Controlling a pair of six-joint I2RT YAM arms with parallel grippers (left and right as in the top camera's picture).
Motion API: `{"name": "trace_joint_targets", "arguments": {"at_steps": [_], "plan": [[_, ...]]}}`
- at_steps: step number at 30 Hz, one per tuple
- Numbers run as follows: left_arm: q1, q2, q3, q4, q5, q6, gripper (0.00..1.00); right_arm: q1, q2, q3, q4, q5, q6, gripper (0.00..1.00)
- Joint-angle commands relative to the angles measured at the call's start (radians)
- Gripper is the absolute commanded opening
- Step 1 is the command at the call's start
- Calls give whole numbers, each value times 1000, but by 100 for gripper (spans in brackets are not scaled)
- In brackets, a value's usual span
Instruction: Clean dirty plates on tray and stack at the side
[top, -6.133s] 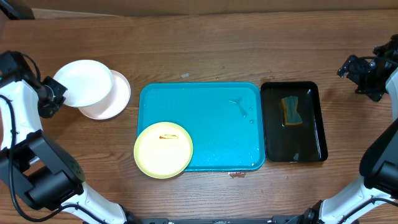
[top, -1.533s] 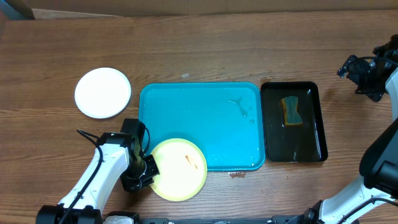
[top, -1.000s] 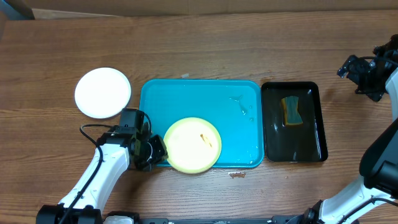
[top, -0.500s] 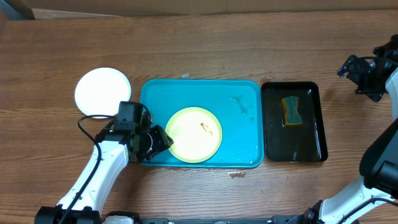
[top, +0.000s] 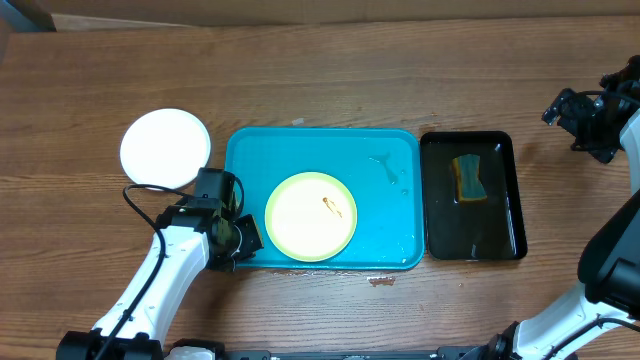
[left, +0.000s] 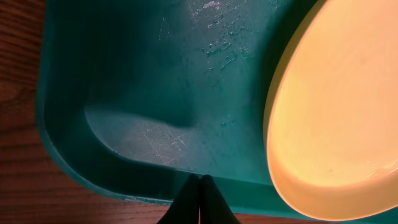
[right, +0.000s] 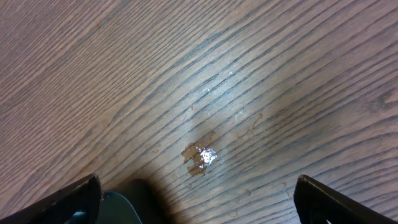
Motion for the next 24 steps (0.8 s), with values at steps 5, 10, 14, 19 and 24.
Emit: {"name": "trace_joint_targets", "arguments": {"at_steps": [5,10,14,19,24], "plan": [[-15,6,-11,26,-30,14,4,3,-23,13,5,0,4,100],[-15,6,-13,20,-28,15,5,3,-23,13,5,0,4,100],[-15,7,-14,12,-30,16,5,3,-23,13,5,0,4,100],[-15,24,-15,18,-77,19,4,3,-23,13,5,0,3,100],[-28,79,-15,14,-17,19,4,3,-23,13,5,0,4,100]]}}
